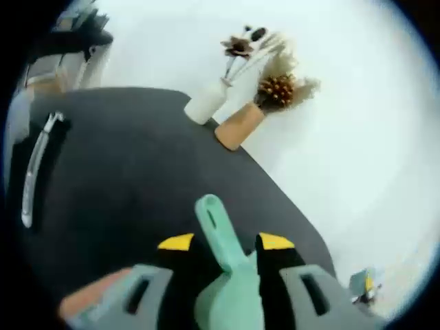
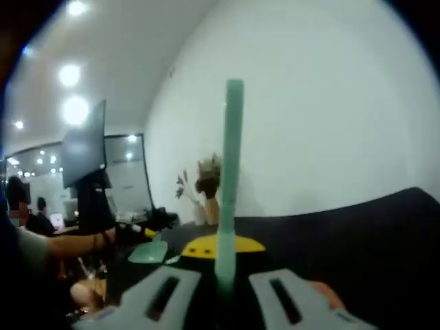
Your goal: Pick up the broom and sweep the trash on the tabletop into the dustpan.
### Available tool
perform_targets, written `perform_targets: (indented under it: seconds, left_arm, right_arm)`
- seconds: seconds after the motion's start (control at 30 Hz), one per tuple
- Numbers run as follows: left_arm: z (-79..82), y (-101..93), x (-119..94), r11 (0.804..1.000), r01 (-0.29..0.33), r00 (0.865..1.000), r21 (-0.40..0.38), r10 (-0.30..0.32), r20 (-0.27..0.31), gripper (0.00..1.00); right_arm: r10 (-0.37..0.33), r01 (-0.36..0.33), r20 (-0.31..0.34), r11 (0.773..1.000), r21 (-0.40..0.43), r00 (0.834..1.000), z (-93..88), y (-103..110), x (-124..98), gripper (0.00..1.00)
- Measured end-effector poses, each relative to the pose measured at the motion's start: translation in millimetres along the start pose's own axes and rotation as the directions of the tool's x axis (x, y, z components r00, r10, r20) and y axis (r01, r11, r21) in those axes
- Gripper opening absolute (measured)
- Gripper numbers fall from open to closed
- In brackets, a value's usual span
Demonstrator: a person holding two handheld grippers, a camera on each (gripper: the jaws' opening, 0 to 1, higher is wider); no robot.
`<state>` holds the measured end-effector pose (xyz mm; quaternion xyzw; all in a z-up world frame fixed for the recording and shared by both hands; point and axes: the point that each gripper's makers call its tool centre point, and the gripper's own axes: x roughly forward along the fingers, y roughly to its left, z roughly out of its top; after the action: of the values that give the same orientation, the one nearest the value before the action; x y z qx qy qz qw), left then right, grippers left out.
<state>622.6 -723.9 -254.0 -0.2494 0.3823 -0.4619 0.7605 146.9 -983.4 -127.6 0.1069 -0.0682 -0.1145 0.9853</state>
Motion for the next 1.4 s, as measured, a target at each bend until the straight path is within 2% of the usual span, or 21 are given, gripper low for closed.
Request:
perform_targets:
  seconds: [0.1, 0.17, 0.27, 0.47, 0.53, 0.6, 0.63, 0.77, 0.8, 0.87, 1.0, 1.1, 1.17, 1.2, 1.27, 1.37, 1.4]
  left_arm:
    - [8.4, -5.2, 5.9, 0.989, 0.114, 0.993, -0.091, -0.113, 0.019, 0.37]
    - [8.1, -14.5, 6.8, 0.965, 0.208, 0.978, -0.16, -0.202, 0.051, 0.37]
    - [3.1, -14.9, 8.2, 0.938, 0.259, 0.966, -0.232, -0.248, 0.075, 0.36]
    - [10.7, -7.6, 11.3, 0.944, 0.245, 0.969, -0.22, -0.23, 0.093, 0.36]
    - [7.1, -5.7, 17.3, 0.957, 0.218, 0.976, -0.19, -0.212, 0.052, 0.34]
    - [2.6, 0.0, 22.4, 0.974, 0.153, 0.988, -0.169, -0.151, 0.022, 0.3]
    - [2.3, -2.7, 24.3, 0.977, 0.161, 0.987, -0.141, -0.16, 0.016, 0.3]
    - [3.3, -4.0, 28.4, 0.973, 0.177, 0.984, -0.147, -0.177, 0.012, 0.29]
    - [9.6, -0.4, 30.3, 0.972, 0.178, 0.984, -0.154, -0.178, 0.013, 0.27]
    - [15.5, -1.3, 29.4, 0.959, 0.208, 0.978, -0.195, -0.207, 0.028, 0.26]
    - [15.6, -5.6, 30.3, 0.954, 0.238, 0.971, -0.184, -0.24, 0.012, 0.27]
    - [10.0, -6.3, 33.6, 0.965, 0.219, 0.974, -0.148, -0.224, -0.022, 0.27]
    - [8.0, -8.7, 36.2, 0.964, 0.224, 0.973, -0.143, -0.23, -0.027, 0.28]
    - [9.1, -8.0, 38.6, 0.964, 0.222, 0.973, -0.148, -0.228, -0.025, 0.27]
    - [12.6, -3.3, 42.0, 0.965, 0.207, 0.977, -0.16, -0.212, -0.016, 0.18]
    - [10.3, -3.2, 39.3, 0.962, 0.213, 0.976, -0.174, -0.217, -0.007, 0.18]
    - [10.6, -2.8, 38.6, 0.957, 0.198, 0.979, -0.211, -0.201, 0.007, 0.17]
  right_arm:
    - [-0.009, 0.009, -0.015, 1.0, -0.011, 1.0, -3.8, -0.1, 2.0, 0.02]
    - [-0.015, 0.015, -0.021, 1.0, -0.014, 1.0, -5.4, -0.7, 2.6, 0.02]
    - [-0.024, 0.023, -0.025, 1.0, -0.011, 0.999, -6.8, -2.1, 2.7, 0.02]
    - [-0.031, 0.031, -0.023, 1.0, -0.006, 0.999, -8.8, -1.9, 3.2, 0.02]
    - [-0.035, 0.034, -0.028, 0.999, -0.011, 0.999, -10.4, -0.8, 4.4, 0.02]
    - [-0.036, 0.036, -0.032, 0.999, -0.016, 0.999, -7.6, -5.1, 6.4, 0.02]
    - [-0.035, 0.034, -0.035, 0.999, -0.018, 0.999, -9.1, -3.5, 8.2, 0.02]
    - [-0.035, 0.033, -0.049, 0.999, -0.031, 0.998, -12.1, -2.4, 10.4, 0.02]
    - [-0.034, 0.032, -0.052, 0.999, -0.033, 0.998, -12.7, -2.3, 10.7, 0.02]
    - [-0.035, 0.033, -0.054, 0.999, -0.037, 0.998, -18.1, 3.6, 9.0, 0.02]
    - [-0.037, 0.035, -0.052, 0.999, -0.035, 0.998, -19.4, 1.4, 8.8, 0.02]
    - [-0.039, 0.037, -0.053, 0.999, -0.038, 0.998, -19.8, 0.0, 9.6, 0.02]
    - [-0.037, 0.035, -0.056, 0.999, -0.039, 0.998, -20.5, -1.0, 10.8, 0.02]
    - [-0.038, 0.036, -0.058, 0.998, -0.042, 0.998, -21.0, -1.3, 11.4, 0.02]
    - [-0.038, 0.036, -0.061, 0.998, -0.042, 0.997, -24.3, 0.1, 11.4, 0.02]
    - [-0.039, 0.037, -0.063, 0.999, -0.04, 0.997, -22.6, -3.8, 11.9, 0.02]
    - [-0.038, 0.036, -0.064, 0.999, -0.038, 0.997, -22.1, -4.5, 12.2, 0.02]
